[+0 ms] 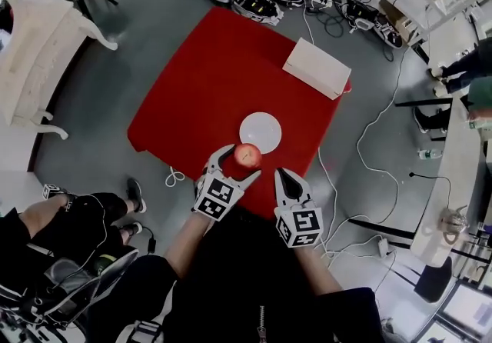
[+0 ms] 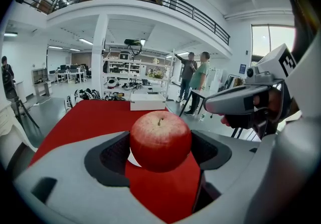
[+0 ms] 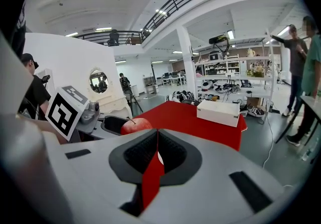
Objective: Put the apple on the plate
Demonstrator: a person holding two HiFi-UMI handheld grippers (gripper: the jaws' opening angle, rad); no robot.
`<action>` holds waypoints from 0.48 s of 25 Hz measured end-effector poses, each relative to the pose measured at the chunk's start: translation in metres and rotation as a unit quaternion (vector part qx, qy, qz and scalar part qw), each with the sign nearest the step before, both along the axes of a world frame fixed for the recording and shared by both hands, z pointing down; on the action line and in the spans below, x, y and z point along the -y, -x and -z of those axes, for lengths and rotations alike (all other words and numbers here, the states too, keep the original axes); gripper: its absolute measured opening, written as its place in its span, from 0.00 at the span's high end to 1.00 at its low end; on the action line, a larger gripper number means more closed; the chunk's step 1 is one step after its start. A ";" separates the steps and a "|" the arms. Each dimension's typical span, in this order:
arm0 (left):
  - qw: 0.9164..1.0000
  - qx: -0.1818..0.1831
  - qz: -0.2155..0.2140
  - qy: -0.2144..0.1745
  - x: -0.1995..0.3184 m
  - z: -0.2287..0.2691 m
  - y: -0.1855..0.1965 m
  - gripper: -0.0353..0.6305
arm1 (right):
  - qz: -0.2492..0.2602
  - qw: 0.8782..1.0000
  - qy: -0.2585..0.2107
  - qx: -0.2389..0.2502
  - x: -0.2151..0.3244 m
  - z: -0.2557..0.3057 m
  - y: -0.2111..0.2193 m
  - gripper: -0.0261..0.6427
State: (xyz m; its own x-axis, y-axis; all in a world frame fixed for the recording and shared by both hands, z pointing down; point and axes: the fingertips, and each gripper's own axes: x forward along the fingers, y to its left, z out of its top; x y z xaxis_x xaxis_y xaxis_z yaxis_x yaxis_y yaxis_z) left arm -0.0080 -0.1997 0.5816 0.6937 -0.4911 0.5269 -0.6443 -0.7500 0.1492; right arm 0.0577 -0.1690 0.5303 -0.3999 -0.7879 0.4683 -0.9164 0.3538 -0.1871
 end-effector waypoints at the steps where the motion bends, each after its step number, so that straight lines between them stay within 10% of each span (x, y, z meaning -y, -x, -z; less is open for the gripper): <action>1: 1.000 0.001 -0.003 0.000 0.002 0.000 0.000 0.37 | -0.004 1.000 0.000 0.000 0.002 0.000 -0.001 0.94; 12: 1.000 0.009 -0.011 0.001 0.027 -0.007 -0.019 0.37 | -0.015 1.000 -0.001 0.008 0.025 0.000 -0.024 0.94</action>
State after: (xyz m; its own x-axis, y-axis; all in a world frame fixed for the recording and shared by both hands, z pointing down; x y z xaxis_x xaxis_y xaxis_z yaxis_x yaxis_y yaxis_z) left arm 0.0111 -0.2266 0.5883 0.6951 -0.4742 0.5404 -0.6297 -0.7642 0.1393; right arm 0.0812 -0.1941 0.5306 -0.3839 -0.8007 0.4600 -0.9233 0.3271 -0.2012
